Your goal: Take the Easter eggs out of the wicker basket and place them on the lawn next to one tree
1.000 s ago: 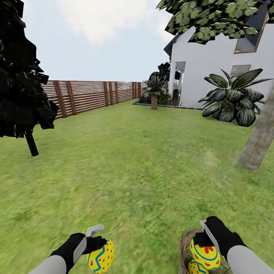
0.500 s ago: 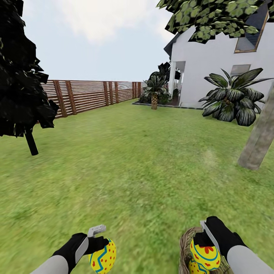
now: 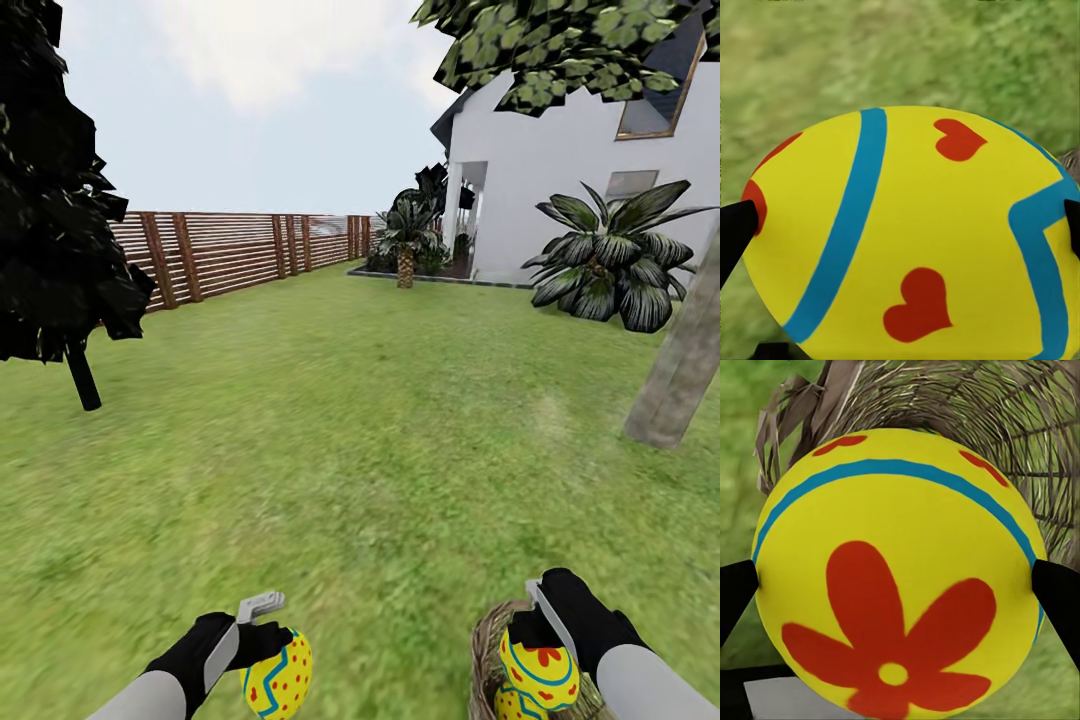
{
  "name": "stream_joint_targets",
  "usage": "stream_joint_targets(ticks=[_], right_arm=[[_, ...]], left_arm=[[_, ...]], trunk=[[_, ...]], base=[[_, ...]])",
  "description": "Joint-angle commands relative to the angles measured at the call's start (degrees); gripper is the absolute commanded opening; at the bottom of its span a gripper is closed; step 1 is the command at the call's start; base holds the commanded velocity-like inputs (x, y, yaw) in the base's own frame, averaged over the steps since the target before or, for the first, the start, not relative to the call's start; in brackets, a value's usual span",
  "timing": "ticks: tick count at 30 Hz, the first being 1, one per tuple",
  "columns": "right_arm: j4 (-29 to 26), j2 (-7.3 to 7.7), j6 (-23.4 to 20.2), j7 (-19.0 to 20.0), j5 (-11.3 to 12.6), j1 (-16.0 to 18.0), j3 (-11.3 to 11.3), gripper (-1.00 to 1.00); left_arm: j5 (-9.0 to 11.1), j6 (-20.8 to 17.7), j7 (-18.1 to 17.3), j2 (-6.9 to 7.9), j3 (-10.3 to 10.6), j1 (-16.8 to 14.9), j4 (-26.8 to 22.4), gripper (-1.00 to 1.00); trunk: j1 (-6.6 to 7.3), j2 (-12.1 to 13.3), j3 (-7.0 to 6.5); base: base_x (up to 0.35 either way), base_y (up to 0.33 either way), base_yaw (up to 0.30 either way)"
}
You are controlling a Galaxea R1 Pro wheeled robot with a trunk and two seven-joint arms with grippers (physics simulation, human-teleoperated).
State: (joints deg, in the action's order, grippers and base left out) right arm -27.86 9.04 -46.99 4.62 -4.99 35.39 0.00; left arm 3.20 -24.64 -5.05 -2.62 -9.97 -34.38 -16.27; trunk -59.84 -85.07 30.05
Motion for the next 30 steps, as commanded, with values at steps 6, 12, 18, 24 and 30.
stream_joint_targets(ticks=[6, 12, 18, 24, 30], right_arm=[[-0.1, 0.05, -0.3, 0.5, -0.6, 0.0, 0.0, -1.0], [-0.1, 0.03, -0.3, 0.5, -0.6, 0.0, 0.0, -1.0], [-0.1, 0.01, -0.3, 0.5, -0.6, 0.0, 0.0, -1.0], [-0.1, 0.1, -0.3, 0.5, -0.5, 0.0, 0.0, -1.0], [-0.1, 0.52, -0.4, 0.5, -0.5, 0.0, 0.0, -1.0]], left_arm=[[0.3, -0.4, 0.0, -0.02, -0.2, 0.0, -0.1, -1.0], [0.2, -0.4, 0.0, -0.17, -0.2, 0.0, -0.1, -1.0], [0.1, -0.4, 0.0, -0.45, -0.2, 0.0, 1.3, -1.0], [0.4, -0.4, 0.0, -0.31, -0.3, 0.0, 1.3, -1.0], [0.4, -0.4, 0.0, -0.32, -0.3, 0.0, 1.2, -1.0]], trunk=[[1.33, 2.4, -1.02], [2.64, 4.8, -2.1], [3.96, 7.2, -3.18], [5.28, 9.6, -4.25], [6.6, 12.0, -5.33]], base=[[0.0, 0.0, 0.0], [0.0, 0.0, 0.0], [0.0, 0.0, 0.0], [0.0, 0.0, 0.0], [0.0, 0.0, 0.0]])
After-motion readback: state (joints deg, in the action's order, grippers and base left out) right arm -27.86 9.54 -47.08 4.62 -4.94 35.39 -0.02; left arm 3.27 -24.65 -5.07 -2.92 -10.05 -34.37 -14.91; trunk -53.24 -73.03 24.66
